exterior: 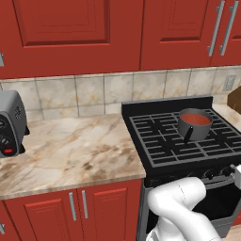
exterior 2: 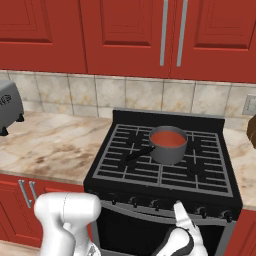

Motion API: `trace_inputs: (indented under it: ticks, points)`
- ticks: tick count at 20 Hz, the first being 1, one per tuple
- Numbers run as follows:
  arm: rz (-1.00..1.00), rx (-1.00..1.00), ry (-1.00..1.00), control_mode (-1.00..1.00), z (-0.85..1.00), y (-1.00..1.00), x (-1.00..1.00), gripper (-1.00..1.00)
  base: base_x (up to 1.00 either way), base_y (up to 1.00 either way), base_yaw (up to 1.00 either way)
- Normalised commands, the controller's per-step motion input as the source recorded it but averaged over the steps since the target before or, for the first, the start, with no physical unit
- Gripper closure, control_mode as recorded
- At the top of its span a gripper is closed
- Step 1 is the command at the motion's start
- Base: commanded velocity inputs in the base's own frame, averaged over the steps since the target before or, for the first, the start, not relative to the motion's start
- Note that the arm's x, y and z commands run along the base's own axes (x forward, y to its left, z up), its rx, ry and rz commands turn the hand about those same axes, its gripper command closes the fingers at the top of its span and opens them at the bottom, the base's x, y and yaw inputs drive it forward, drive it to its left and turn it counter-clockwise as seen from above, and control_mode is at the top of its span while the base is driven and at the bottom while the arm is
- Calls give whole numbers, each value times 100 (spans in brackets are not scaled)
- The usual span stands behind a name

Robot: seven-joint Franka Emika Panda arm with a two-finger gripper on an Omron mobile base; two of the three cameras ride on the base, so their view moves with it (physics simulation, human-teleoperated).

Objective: Wait until the marinara sauce is simmered to a deep red color and then turn off the stove.

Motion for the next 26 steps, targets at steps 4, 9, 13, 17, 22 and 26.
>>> trace_inputs:
  ticks: [4,9,13,17,22,26]
  points:
    - [12,-8,-3,-100,0,46,-13,-100,0,0,0]
    - [5,-5,-5,-100,-6,33,-18,-100,0,0,0]
    - [0,0,-4,-100,-5,17,-14,-100,0,0,0]
    - [0,-2,0,-100,-13,10,-10,-100,0,0,0]
    - [0,0,0,-100,-8,0,-2,-100,0,0,0]
    - [0,0,0,-100,0,0,0,-100,0,0,0]
